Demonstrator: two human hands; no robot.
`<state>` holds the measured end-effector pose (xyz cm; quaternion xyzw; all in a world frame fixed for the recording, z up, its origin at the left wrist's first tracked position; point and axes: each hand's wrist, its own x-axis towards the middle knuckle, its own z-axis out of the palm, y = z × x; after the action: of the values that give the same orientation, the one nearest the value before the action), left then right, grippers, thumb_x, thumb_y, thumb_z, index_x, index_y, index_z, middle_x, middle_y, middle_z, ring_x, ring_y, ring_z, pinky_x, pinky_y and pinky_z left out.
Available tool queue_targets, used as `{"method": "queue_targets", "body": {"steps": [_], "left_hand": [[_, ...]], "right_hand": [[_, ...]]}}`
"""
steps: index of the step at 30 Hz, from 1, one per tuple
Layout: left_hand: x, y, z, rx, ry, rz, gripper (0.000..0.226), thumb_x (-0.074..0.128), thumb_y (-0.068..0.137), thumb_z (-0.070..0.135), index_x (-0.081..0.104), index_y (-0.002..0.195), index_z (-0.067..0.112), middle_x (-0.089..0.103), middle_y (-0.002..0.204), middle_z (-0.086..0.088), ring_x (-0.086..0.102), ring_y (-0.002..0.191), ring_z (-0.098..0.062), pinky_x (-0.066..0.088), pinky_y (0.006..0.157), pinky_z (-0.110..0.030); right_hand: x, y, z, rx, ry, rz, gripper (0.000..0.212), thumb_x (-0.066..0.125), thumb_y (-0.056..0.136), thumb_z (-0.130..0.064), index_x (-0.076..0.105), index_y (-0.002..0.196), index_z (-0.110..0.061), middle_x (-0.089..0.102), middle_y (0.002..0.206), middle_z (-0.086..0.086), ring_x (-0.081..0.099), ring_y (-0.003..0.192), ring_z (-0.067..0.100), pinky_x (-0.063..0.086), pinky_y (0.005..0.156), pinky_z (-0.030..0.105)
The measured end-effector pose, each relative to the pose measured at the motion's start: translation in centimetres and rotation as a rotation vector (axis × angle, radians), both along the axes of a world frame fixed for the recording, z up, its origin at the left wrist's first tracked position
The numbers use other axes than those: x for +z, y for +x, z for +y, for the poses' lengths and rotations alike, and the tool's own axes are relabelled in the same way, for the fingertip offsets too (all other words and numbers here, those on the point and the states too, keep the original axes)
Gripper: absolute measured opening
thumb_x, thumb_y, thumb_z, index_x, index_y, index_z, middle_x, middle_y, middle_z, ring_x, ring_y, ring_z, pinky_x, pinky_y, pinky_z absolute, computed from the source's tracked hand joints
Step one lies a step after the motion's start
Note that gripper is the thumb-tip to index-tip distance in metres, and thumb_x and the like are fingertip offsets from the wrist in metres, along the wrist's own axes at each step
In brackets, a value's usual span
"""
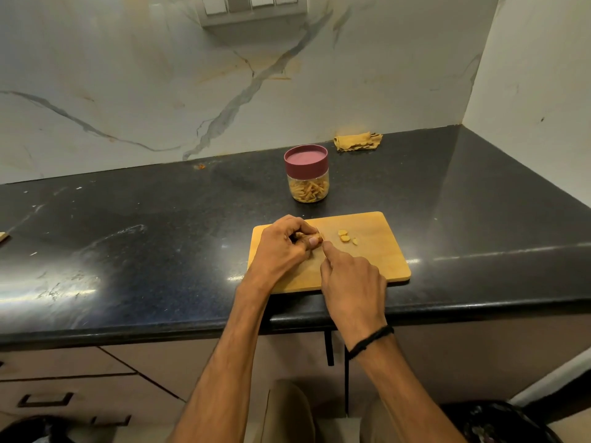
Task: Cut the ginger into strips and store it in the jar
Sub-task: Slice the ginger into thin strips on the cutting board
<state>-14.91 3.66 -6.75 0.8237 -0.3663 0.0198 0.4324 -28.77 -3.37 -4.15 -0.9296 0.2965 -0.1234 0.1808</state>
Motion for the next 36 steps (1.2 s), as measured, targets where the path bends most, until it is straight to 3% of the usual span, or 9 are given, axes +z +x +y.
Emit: {"method": "queue_targets", "body": {"steps": [5, 13, 18, 22, 25, 28, 31, 36], "left_hand": [[0.1, -0.1, 0.0, 0.008, 0.023, -0.018, 0.013, 0.076, 0.088, 0.017, 0.075, 0.101, 0.013, 0.065, 0.097, 0.010, 0.058, 0.087, 0.003, 0.043, 0.074, -0.006], [0.2, -0.3, 0.1, 0.006, 0.063, -0.047, 0.016, 0.075, 0.089, 0.018, 0.074, 0.104, 0.015, 0.066, 0.103, 0.007, 0.058, 0.094, -0.005, 0.044, 0.077, -0.009], [0.2, -0.5, 0.2, 0.000, 0.067, -0.053, 0.017, 0.075, 0.089, 0.017, 0.072, 0.106, 0.016, 0.064, 0.104, 0.008, 0.058, 0.095, -0.003, 0.044, 0.079, -0.008], [0.4, -0.7, 0.2, -0.001, 0.062, -0.051, 0.018, 0.075, 0.089, 0.017, 0.072, 0.107, 0.016, 0.064, 0.103, 0.008, 0.057, 0.094, -0.001, 0.044, 0.080, -0.007], [0.4, -0.6, 0.2, 0.001, 0.069, -0.044, 0.019, 0.075, 0.089, 0.017, 0.072, 0.107, 0.016, 0.064, 0.105, 0.007, 0.057, 0.095, -0.001, 0.044, 0.080, -0.007], [0.3, -0.6, 0.1, 0.007, 0.074, -0.038, 0.019, 0.075, 0.089, 0.018, 0.072, 0.107, 0.017, 0.064, 0.107, 0.006, 0.058, 0.095, -0.002, 0.045, 0.079, -0.008], [0.5, -0.6, 0.1, 0.012, 0.086, -0.038, 0.018, 0.075, 0.089, 0.019, 0.072, 0.107, 0.017, 0.062, 0.108, 0.007, 0.057, 0.096, -0.003, 0.044, 0.079, -0.007], [1.3, -0.5, -0.4, -0.006, 0.101, -0.029, 0.016, 0.076, 0.088, 0.018, 0.073, 0.103, 0.017, 0.060, 0.109, 0.008, 0.056, 0.095, 0.000, 0.042, 0.077, -0.003]], "right_hand": [[-0.9, -1.3, 0.4, -0.018, -0.004, 0.004, 0.045, 0.032, 0.106, -0.031, 0.024, 0.150, -0.034, 0.047, 0.077, -0.003, 0.043, 0.065, 0.013, 0.029, 0.055, 0.027], [-0.9, -2.6, -0.2, -0.038, 0.046, -0.056, 0.045, 0.034, 0.104, -0.036, 0.030, 0.149, -0.039, 0.050, 0.083, -0.006, 0.043, 0.071, 0.010, 0.031, 0.061, 0.023], [-0.8, -2.4, -0.5, -0.064, 0.117, -0.111, 0.043, 0.037, 0.104, -0.036, 0.037, 0.147, -0.036, 0.064, 0.099, -0.004, 0.041, 0.070, 0.008, 0.031, 0.057, 0.020], [-0.9, -2.7, -1.0, -0.106, 0.189, -0.193, 0.042, 0.041, 0.102, -0.033, 0.044, 0.144, -0.033, 0.057, 0.083, -0.003, 0.040, 0.062, 0.006, 0.027, 0.048, 0.018], [-0.7, -2.8, -1.5, -0.128, 0.226, -0.219, 0.041, 0.042, 0.101, -0.031, 0.047, 0.142, -0.032, 0.066, 0.094, 0.002, 0.042, 0.067, 0.010, 0.032, 0.056, 0.021], [-0.4, -3.1, -1.8, -0.142, 0.245, -0.253, 0.040, 0.043, 0.101, -0.029, 0.049, 0.141, -0.031, 0.068, 0.099, 0.003, 0.040, 0.064, 0.008, 0.028, 0.052, 0.020], [-0.3, -3.1, -1.7, -0.139, 0.259, -0.298, 0.039, 0.044, 0.101, -0.028, 0.051, 0.139, -0.029, 0.068, 0.095, 0.002, 0.039, 0.058, 0.005, 0.024, 0.047, 0.015], [-0.5, -2.1, -1.3, -0.126, 0.246, -0.310, 0.041, 0.043, 0.102, -0.028, 0.048, 0.142, -0.027, 0.065, 0.090, 0.000, 0.048, 0.066, 0.010, 0.026, 0.046, 0.015]]}}
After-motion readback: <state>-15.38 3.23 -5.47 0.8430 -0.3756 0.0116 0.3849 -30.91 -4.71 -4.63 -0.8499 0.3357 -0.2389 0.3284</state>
